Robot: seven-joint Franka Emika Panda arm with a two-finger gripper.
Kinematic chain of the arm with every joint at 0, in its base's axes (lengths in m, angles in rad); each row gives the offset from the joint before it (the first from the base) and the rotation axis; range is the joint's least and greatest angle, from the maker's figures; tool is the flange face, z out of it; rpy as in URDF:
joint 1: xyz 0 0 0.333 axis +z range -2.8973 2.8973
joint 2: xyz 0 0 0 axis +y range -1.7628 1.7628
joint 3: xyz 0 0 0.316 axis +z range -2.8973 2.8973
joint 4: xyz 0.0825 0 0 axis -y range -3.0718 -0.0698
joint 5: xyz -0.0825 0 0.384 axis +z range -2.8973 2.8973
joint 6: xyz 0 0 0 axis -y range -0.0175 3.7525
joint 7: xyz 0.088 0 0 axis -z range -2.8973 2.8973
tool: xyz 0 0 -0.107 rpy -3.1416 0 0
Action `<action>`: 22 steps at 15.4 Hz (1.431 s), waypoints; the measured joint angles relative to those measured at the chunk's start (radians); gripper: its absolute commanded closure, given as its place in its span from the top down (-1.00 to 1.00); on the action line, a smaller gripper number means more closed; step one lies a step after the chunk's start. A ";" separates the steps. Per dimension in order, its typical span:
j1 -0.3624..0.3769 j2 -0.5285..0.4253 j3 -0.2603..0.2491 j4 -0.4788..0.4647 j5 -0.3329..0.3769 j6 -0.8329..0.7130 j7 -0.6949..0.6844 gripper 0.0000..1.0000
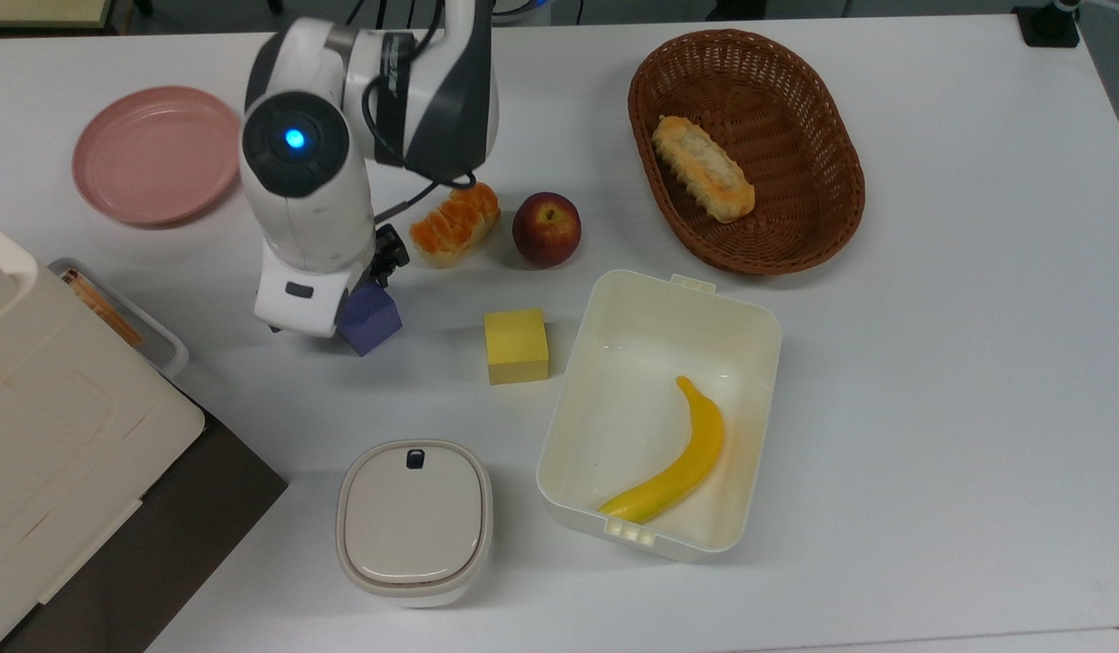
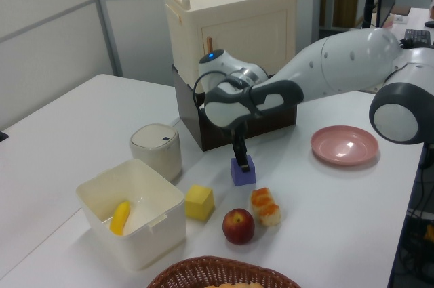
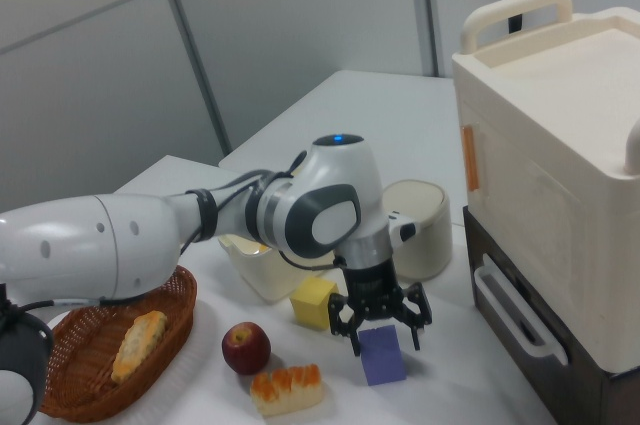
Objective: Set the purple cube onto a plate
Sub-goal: 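Lift the purple cube and carry it over the pink plate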
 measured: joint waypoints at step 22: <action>-0.078 -0.247 -0.066 -0.043 -0.011 -0.158 -0.003 -0.76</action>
